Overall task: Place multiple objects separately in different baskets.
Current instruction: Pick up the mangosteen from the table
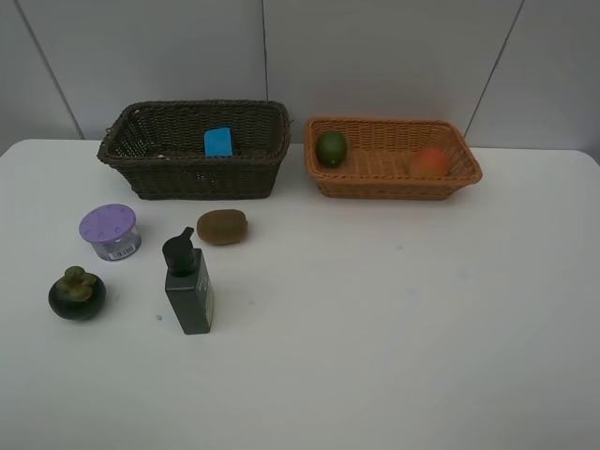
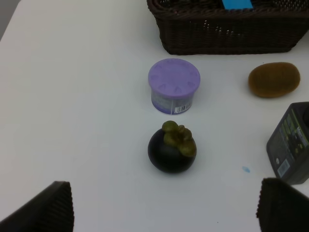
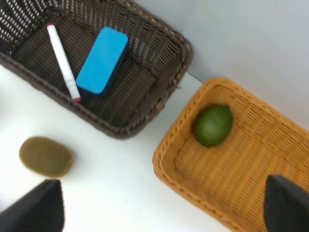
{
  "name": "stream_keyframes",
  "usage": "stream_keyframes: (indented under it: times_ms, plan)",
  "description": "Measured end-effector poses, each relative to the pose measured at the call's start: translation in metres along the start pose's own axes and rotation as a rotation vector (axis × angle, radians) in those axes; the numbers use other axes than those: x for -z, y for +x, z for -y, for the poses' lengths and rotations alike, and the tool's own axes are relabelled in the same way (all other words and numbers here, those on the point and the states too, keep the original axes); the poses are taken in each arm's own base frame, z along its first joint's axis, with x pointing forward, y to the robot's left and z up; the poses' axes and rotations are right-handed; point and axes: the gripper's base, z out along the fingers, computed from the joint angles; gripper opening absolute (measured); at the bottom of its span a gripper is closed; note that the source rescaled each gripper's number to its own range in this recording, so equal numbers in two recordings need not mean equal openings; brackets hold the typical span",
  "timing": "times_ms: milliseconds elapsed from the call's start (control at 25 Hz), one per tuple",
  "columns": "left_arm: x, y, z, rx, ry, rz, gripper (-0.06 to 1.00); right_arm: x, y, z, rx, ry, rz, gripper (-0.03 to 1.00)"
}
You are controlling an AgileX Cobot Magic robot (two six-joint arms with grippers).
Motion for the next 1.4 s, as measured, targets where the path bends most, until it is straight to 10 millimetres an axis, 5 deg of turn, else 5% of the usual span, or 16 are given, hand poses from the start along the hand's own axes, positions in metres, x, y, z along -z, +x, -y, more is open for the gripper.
stream_keyframes:
  times_ms: [320,760,1080,1400]
  plan:
    - [0.000,0.000,0.000,0.000,0.000,0.000,1.00,0.054,0.056,0.010,0.005,-0.008,0.075,1.00]
    - [0.000,0.000,0.000,0.000,0.000,0.000,1.00,0.102,0.190,0.014,-0.075,-0.043,0.215,1.00]
    - [0.000,0.000,0.000,0.000,0.000,0.000,1.00,0.105,0.275,0.011,-0.124,-0.064,0.240,1.00]
    - [0.000,0.000,0.000,0.000,0.000,0.000,1.00,0.107,0.329,0.008,-0.165,-0.101,0.228,1.00]
